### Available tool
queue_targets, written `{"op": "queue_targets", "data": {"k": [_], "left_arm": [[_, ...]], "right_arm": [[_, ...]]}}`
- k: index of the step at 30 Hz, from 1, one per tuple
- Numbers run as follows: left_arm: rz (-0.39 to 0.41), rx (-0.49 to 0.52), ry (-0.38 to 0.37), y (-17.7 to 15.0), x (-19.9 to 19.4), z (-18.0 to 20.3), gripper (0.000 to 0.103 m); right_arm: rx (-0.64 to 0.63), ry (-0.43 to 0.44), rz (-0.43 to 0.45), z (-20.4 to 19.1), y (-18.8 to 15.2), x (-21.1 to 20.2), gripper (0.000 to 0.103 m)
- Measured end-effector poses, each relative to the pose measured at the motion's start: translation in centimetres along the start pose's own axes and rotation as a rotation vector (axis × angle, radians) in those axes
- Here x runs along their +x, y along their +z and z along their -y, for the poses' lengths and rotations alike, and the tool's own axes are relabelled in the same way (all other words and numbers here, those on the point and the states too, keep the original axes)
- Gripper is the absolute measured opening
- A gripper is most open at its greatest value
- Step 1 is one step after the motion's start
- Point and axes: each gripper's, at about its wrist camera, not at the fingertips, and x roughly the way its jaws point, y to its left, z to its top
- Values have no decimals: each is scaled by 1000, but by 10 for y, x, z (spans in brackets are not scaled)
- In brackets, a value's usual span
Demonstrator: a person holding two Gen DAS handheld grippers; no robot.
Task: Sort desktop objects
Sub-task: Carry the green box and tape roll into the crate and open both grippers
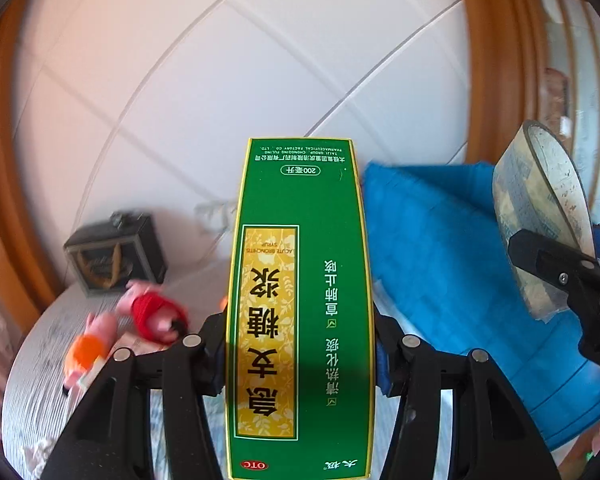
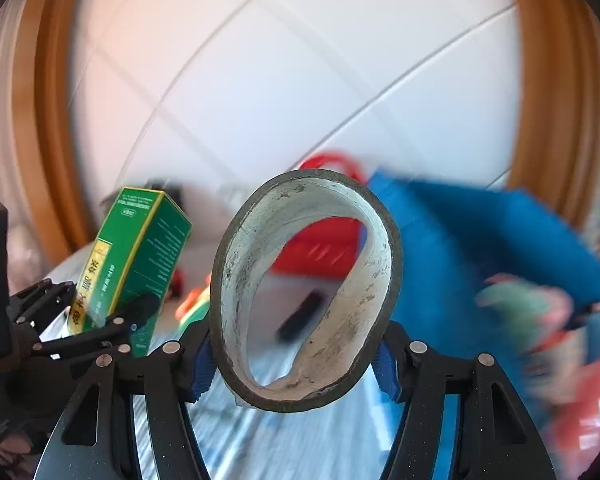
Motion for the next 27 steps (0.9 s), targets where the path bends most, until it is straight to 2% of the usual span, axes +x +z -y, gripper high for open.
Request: {"op": "queue_targets", "data": {"k": [6, 9, 11, 18, 22, 27], "left_arm": [[99, 34, -142, 60, -9, 89, 52], [126, 48, -190, 85, -2, 133, 52], [113, 44, -223, 99, 9, 159, 52], [37, 91, -208, 121, 57, 225, 52], [-8, 110, -195, 120, 78, 244, 52], [-71, 155, -162, 115, 97, 259, 54]], "right_arm": [[19, -174, 114, 83, 28, -65, 63], [24, -232, 124, 130, 39, -73, 63], [40, -254, 113, 162, 44, -71, 63], [38, -304, 46, 237, 44, -41, 63], [30, -307, -9, 266, 42, -17, 63], [25, -320, -66, 284, 38, 17, 63]]}}
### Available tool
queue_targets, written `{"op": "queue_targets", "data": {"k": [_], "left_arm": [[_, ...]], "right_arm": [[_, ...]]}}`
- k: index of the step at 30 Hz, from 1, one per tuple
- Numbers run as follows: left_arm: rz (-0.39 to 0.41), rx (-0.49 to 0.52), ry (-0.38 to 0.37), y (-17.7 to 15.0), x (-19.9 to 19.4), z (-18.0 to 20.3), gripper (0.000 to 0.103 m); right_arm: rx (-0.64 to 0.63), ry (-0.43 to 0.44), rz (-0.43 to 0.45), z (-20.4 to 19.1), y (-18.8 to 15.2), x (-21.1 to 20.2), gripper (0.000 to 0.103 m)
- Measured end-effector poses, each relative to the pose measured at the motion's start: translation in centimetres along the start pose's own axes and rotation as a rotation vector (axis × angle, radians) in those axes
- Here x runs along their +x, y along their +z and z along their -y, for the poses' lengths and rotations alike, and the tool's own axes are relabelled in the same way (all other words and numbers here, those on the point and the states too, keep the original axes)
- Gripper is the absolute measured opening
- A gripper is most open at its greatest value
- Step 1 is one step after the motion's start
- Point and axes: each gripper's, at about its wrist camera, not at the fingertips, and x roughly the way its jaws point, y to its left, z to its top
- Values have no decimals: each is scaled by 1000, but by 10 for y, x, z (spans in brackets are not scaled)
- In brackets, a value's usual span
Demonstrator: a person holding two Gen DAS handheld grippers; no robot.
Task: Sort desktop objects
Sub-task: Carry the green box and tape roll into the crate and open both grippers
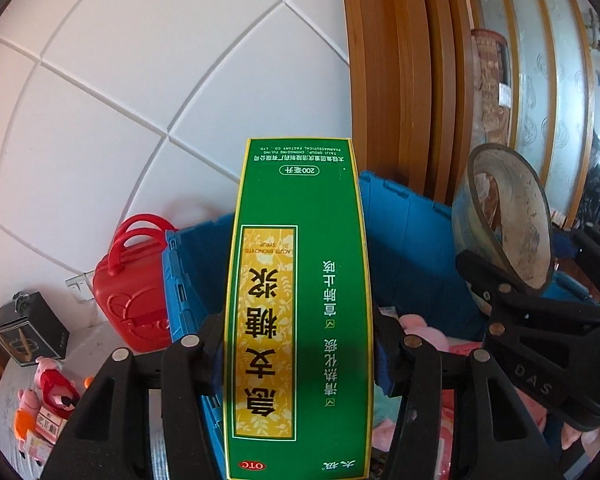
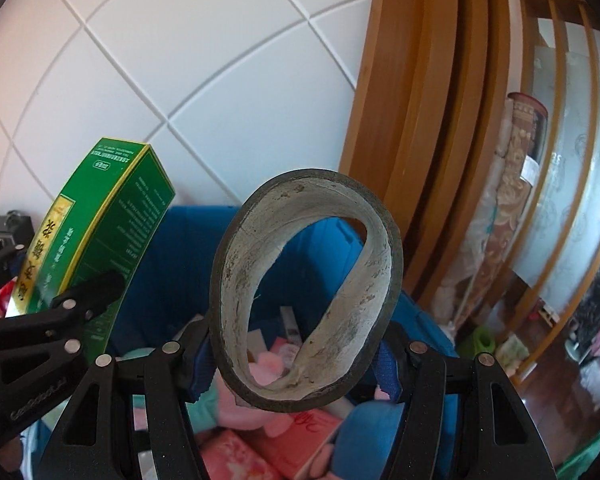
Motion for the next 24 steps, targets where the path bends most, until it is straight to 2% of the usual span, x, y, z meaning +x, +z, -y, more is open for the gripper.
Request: {"op": "queue_targets", "data": {"k": [3, 8, 12, 16, 21, 24], "left_arm": [[-25, 11, 17, -4, 8, 0, 66], [-45, 17, 25, -9, 12, 0, 70], [-49, 7, 30, -10, 10, -2, 70], [-41, -11, 21, -10, 2, -8, 70], [-3, -13, 22, -15, -20, -14, 70], [24, -34, 19, -23, -40, -26, 75]], "right_arm": [[-17, -17, -27, 6, -3, 19, 64], [-39, 5, -86, -1, -8, 38, 65], [-49, -16, -87, -4, -10, 40, 79], [-57, -33, -72, -6, -9, 27, 93], [-69, -53, -39, -4, -2, 6, 103], [-86, -62, -17, -6, 0, -16, 103]]}}
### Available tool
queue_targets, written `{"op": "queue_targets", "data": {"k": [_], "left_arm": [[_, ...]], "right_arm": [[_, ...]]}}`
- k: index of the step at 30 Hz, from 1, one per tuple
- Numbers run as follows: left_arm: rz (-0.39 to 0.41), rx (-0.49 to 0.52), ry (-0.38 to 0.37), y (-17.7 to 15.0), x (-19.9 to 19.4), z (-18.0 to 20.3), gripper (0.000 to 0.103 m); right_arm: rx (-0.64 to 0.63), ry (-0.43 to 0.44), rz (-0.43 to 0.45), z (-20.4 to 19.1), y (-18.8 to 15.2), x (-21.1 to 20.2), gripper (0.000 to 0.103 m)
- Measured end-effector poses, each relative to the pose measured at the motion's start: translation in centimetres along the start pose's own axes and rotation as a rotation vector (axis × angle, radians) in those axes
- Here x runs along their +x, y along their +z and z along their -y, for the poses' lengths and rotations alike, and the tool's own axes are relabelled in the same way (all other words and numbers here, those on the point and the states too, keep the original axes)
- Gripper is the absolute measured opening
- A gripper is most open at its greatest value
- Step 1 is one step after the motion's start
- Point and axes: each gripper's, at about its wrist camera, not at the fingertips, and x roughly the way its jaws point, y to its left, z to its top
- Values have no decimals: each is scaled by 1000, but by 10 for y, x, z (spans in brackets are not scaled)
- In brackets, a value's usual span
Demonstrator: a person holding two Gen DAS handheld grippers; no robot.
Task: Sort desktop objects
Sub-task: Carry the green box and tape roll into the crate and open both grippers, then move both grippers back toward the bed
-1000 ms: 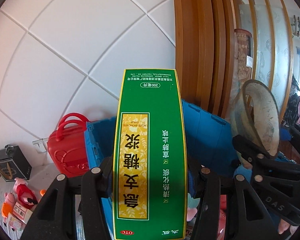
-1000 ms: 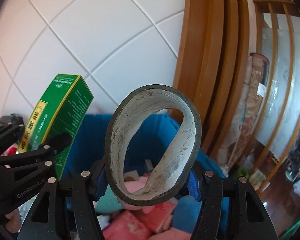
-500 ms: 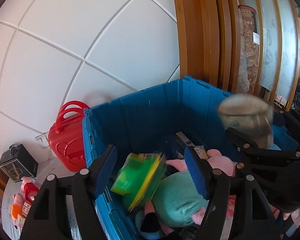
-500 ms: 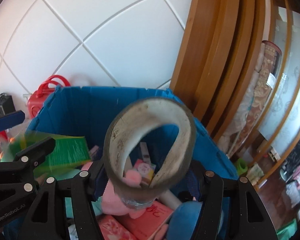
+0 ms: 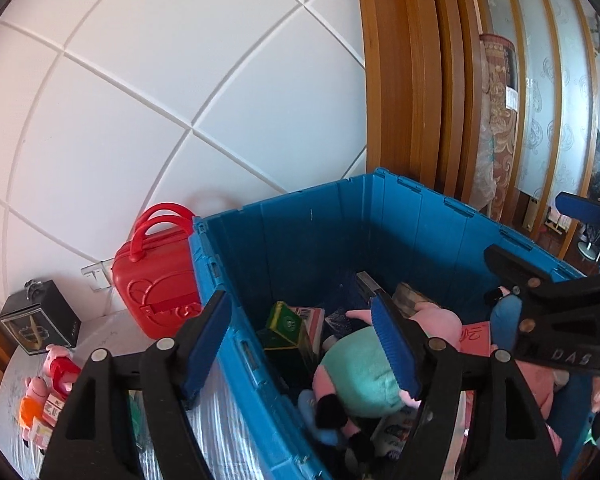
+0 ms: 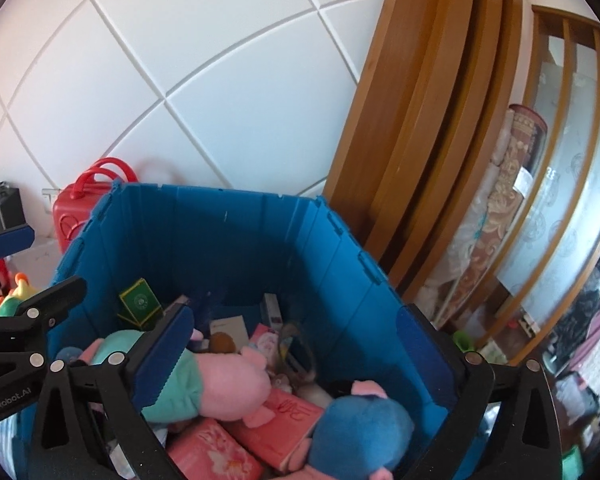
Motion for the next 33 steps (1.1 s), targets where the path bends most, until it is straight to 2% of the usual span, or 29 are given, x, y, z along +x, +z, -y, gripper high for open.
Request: {"op": "queue_targets", "data": {"k": [5, 8, 12, 17, 24, 28, 33], "left_arm": [[48, -51, 20, -20, -37, -28, 79], [52, -91, 49, -38, -59, -49, 80], [16, -145, 109, -67, -77, -83, 80], [-45, -194, 152, -106, -89, -131, 80], [-123, -242, 267, -159, -101, -209, 80], [-173, -292, 327, -189, -104, -260, 80], [-227, -348, 380, -222, -99, -309, 80]], "right_arm": [[-15, 11, 38, -3, -3, -44, 103], [0, 53, 66, -9, -7, -75, 103], [17, 136, 98, -30, -13, -109, 103], [-8, 223, 123, -86, -23, -135, 103], [-12, 336, 89, -171, -32, -132, 103], [-28, 396, 21, -225, -42, -110, 103], [-43, 427, -85, -273, -56, -75, 103]]}}
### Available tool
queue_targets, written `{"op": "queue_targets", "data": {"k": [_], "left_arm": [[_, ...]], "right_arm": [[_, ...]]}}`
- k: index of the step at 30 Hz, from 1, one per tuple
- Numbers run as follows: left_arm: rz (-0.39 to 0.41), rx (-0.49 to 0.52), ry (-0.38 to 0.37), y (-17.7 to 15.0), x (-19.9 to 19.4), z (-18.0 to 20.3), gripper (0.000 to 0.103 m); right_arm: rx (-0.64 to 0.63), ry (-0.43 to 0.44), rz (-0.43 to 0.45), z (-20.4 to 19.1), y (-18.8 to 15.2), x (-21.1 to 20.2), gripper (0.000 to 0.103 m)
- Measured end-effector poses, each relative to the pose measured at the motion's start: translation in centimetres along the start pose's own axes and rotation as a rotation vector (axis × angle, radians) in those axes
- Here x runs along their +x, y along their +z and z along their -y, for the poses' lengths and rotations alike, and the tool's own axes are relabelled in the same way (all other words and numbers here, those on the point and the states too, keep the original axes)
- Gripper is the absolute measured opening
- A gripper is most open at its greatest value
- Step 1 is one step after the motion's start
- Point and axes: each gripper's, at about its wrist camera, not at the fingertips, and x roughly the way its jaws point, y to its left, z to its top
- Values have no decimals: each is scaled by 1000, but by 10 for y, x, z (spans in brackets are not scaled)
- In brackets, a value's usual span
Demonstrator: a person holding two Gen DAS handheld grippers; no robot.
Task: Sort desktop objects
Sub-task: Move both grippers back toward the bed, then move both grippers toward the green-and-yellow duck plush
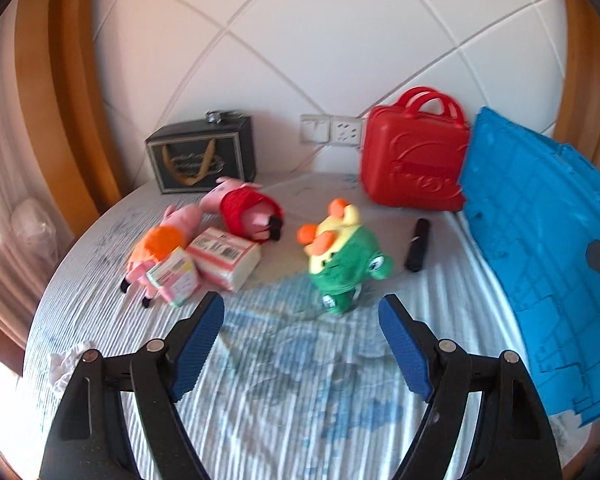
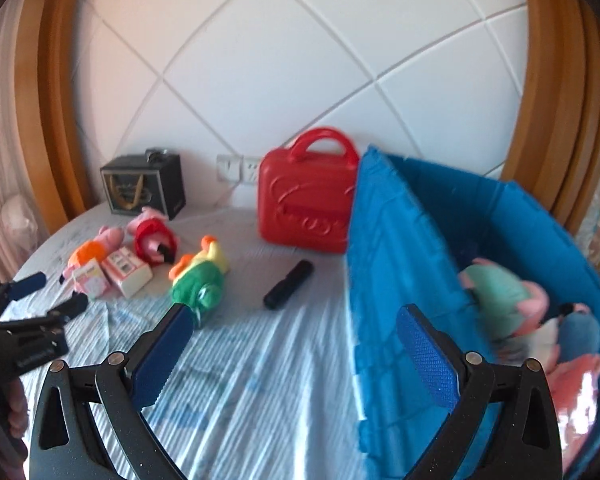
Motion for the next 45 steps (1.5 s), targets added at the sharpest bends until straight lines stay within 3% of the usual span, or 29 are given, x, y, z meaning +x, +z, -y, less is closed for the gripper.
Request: {"op": "queue_targets", "data": {"k": [5, 14, 23, 26, 28, 30, 33, 36, 39, 43, 45], "left_arm": [[-84, -21, 6, -8, 42, -15, 80], [-263, 24, -47, -22, 148, 11, 80], [-380, 96, -120, -34, 253, 51, 79], [-404, 129, -118, -39, 276, 58, 57], [-365, 142, -118, -40, 279, 53, 47], [-361, 146, -115, -41, 281, 44, 46], [-344, 162, -44, -42, 282, 21, 46], [-337, 176, 90, -40, 286, -11, 46], [-350, 112, 228, -32, 291, -58, 43], [-366, -7, 245, -24, 274, -96, 42], [-360, -54, 207, -20, 257, -98, 43]], "right_arm": [[-1, 30, -108, -17, -6, 58, 103], [-13, 52, -240, -24, -12, 153, 103], [61, 47, -286, -9, -3, 235, 103], [71, 56, -274, -11, 6, 251, 103], [75, 83, -268, -17, 13, 261, 103], [72, 117, -257, -25, 18, 267, 103], [31, 175, -250, -48, 20, 277, 101], [-21, 213, -315, -75, 6, 294, 82], [-47, 258, -386, -100, -13, 308, 81], [-71, 317, -438, -131, -30, 318, 81], [-65, 315, -440, -134, -32, 315, 81]]}}
